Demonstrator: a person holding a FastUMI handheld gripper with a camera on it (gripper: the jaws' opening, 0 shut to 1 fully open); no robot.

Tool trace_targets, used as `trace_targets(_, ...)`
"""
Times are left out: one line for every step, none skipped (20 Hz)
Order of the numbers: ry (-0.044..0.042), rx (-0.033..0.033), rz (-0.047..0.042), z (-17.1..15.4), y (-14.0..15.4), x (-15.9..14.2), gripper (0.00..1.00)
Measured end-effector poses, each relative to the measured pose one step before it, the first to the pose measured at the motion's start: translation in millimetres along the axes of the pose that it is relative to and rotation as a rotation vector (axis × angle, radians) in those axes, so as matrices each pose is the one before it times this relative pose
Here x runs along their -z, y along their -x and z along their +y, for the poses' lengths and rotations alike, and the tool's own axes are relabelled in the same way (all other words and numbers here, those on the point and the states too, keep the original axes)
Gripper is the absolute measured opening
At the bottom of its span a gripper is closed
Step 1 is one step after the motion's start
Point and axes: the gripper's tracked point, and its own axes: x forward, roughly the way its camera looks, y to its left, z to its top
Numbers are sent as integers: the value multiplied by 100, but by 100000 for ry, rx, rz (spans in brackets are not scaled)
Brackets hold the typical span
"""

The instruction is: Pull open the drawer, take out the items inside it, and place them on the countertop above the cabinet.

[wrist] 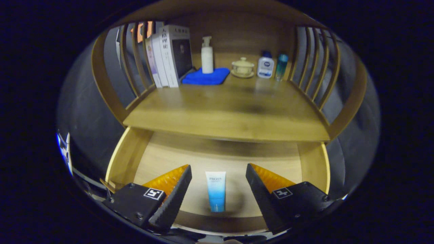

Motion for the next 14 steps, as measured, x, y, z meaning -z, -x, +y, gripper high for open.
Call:
trace_targets(895,304,3937,169,-906,826,100)
trace_targets(-27,725,3981,88,-788,602,100)
trace_targets(-477,838,3558,56,-749,561,100)
trace_targets(361,1213,3817,100,-692,702,100)
trace_targets(1229,457,2813,134,-558,511,100)
trace_targets(1607,604,3035,143,-532,513,100)
trace_targets(256,1276,2628,-387,-256,520,100)
trace_targets(670,88,2535,100,-357,535,100)
trace_targets(526,72,2414,107,-537,512,100)
trace_targets(-466,638,1991,-42,-527,445,100)
trace_targets(-690,-142,2011,299,-503,269,100)
trace_targets(-936,119,2186,-89,-473,483,98)
trace_targets(-1297,556,1903,-152,-356,307,96)
trace_targets(-1384,184,1742,-216,-276,184,94)
